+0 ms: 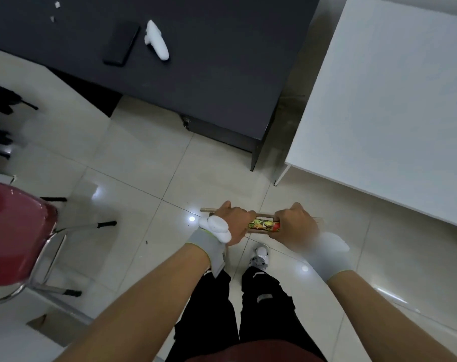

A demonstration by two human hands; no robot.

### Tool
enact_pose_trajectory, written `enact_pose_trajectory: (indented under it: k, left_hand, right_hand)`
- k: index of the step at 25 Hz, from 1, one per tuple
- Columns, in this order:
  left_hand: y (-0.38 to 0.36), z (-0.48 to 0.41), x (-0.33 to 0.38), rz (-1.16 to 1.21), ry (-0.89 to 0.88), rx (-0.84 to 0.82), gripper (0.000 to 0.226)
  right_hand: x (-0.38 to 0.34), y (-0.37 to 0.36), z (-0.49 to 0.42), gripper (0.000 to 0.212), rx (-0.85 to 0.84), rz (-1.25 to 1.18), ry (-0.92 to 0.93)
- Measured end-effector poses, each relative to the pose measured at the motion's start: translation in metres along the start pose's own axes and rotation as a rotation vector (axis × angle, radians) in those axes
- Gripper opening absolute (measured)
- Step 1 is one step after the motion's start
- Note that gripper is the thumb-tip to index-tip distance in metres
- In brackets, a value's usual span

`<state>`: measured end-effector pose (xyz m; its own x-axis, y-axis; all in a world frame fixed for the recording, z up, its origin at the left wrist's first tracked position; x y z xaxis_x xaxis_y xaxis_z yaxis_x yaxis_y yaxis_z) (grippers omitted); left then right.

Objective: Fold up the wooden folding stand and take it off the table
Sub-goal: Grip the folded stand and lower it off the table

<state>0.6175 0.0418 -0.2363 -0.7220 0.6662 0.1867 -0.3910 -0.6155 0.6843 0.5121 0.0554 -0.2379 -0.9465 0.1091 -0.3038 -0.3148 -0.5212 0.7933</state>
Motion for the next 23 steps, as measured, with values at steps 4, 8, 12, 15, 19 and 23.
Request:
enact_pose_trajectory:
  k: [4,8,12,15,19,23]
  left_hand:
    - [-0.021,-0.047,-0.022,-0.028,-0.076,-0.029,0.025]
    - [-0.065,-0.103,-0.043,-0.119,-0.146,-0.029,0.024]
    - [-0.108,-0.161,-0.066,-0.204,-0.179,-0.017,0.032]
    - [-0.134,-0.207,-0.085,-0.2,-0.181,-0.046,0.037]
    - [-0.168,-0.262,-0.111,-0.199,-0.127,-0.084,0.032]
    - [-0.176,-0.311,-0.138,-0.108,-0.071,-0.017,0.03]
  right_hand:
    - [0.018,-0.038,-0.033,0.023,0.013,-0.062,-0.091]
    - [0.036,-0.1,-0.07,0.021,0.0,-0.104,-0.137]
    - [0.049,-0.15,-0.111,0.022,0.031,-0.048,-0.148]
    - [0.065,-0.185,-0.149,0.026,0.005,-0.034,-0.147]
    - [0.079,-0.234,-0.199,0.029,-0.001,-0.014,-0.12]
    - [0.101,-0.251,-0.242,0.026,0.089,0.016,-0.099]
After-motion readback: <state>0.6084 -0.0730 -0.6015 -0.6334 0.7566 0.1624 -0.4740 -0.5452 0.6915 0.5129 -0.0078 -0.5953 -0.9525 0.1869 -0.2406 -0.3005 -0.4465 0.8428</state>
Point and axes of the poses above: each hand's wrist, its own z-axis away from the middle knuckle, its own y-axis out of the back of the hand, x = y × z, the point moved 10 cm from there along -z, towards the middle knuckle, and after that the axes turned 5 degrees about -x, right-handed, at the moved point
